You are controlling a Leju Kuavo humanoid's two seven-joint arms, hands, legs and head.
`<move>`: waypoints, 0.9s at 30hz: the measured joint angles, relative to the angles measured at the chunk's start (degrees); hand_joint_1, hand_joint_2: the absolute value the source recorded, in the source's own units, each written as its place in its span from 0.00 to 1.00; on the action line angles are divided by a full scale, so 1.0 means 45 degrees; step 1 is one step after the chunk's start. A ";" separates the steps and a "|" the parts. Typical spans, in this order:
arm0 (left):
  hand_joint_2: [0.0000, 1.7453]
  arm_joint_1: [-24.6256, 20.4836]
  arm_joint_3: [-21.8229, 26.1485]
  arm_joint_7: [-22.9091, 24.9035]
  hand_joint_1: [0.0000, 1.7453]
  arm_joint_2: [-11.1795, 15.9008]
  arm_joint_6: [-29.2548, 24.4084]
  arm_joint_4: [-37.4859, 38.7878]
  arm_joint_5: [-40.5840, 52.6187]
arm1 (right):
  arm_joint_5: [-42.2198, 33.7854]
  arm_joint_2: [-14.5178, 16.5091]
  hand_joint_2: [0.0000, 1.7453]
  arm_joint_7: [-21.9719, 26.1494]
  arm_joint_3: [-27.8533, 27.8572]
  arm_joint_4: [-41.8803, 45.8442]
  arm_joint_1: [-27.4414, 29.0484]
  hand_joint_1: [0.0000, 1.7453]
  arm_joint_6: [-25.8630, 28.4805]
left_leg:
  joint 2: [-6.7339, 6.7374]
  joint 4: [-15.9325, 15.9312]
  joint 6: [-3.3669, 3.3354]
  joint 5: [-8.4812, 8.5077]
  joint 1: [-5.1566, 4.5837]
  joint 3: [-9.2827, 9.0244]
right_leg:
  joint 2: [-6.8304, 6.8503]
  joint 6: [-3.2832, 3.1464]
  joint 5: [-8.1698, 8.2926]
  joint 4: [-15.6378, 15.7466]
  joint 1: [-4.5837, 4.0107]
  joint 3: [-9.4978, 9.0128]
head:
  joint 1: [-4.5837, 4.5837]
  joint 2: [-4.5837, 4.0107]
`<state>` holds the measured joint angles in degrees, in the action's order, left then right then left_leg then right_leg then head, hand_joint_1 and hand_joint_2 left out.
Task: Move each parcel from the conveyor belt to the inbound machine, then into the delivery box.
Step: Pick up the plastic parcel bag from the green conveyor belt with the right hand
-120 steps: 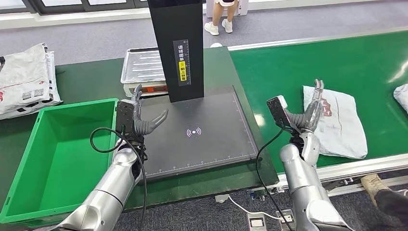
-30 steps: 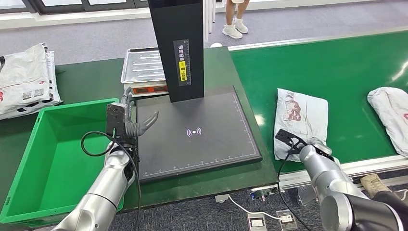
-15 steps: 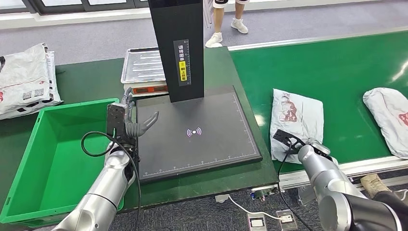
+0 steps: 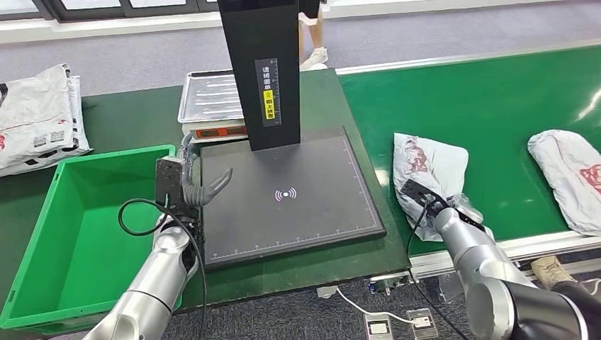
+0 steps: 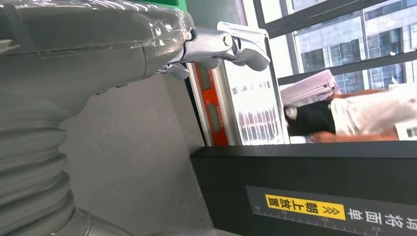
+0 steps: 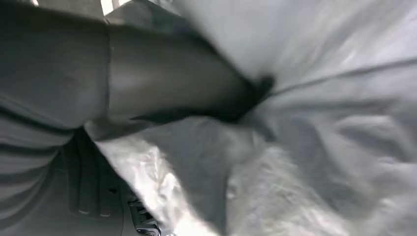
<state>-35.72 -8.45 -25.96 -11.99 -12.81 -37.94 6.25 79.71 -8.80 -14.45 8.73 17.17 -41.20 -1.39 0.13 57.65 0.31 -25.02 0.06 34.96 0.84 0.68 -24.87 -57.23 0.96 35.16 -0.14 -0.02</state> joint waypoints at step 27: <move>1.00 0.0081 0.0168 -0.0313 0.00 0.0210 -0.0937 -0.0261 0.0606 | -0.5157 0.0032 1.00 0.5536 -0.0035 0.5159 0.0690 1.00 0.9219 | -0.0008 0.0001 -0.0002 -0.0005 -0.0003 0.0008 | 0.0003 0.0003 -0.0009 -0.0001 0.0004 0.0017 | -0.0002 0.0000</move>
<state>-35.35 -7.69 -27.36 -11.05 -17.03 -39.11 8.98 56.50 -8.66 10.46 8.57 40.39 -38.10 40.09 0.09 57.65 0.30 -25.04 0.04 34.99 0.86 0.69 -24.91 -57.23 0.97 35.24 -0.15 -0.02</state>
